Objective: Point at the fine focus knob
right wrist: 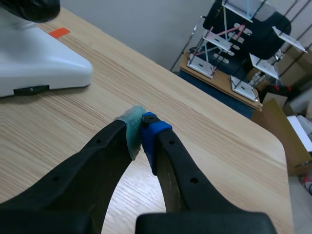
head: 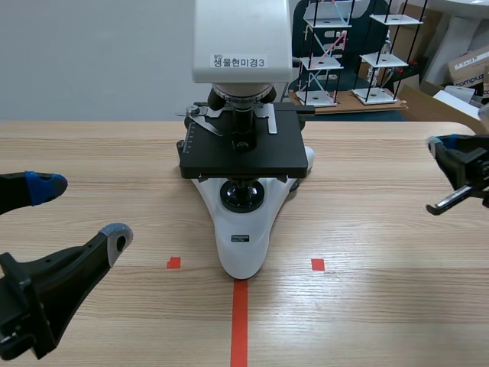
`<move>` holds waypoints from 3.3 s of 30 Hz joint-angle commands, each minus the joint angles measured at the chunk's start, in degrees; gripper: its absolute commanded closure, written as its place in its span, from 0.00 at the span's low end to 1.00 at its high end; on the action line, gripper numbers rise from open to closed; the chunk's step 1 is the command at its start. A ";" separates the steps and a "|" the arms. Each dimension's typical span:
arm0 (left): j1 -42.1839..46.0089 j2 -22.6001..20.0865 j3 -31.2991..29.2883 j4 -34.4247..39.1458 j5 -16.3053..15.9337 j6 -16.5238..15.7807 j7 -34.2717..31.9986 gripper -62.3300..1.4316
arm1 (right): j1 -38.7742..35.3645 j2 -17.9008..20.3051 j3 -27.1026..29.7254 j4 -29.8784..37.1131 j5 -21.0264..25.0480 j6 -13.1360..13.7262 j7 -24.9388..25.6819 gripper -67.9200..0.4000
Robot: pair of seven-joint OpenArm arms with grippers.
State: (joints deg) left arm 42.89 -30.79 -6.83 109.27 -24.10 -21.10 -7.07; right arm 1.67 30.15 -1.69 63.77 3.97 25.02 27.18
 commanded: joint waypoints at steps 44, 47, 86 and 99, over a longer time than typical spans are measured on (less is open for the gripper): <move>0.09 0.13 -0.26 1.05 -0.55 -0.07 -0.81 0.04 | 22.91 -5.07 -7.39 -19.02 -12.79 8.04 8.68 0.99; 0.09 0.13 -0.26 1.05 -0.55 -0.07 -0.83 0.04 | 22.91 -5.07 -7.39 -19.02 -12.79 8.04 8.55 0.99; 0.09 0.13 -0.26 1.05 -0.52 -0.07 -0.81 0.04 | 22.80 -5.07 -7.39 -19.02 -12.79 8.00 8.57 0.99; 0.09 0.13 -0.26 1.05 -0.52 -0.07 -0.81 0.04 | 22.80 -5.07 -7.39 -19.02 -12.79 7.98 8.57 0.99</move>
State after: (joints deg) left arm 42.89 -30.79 -6.83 109.27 -24.10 -21.10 -7.07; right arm 23.77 24.29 -9.19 43.44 -9.65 33.30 34.68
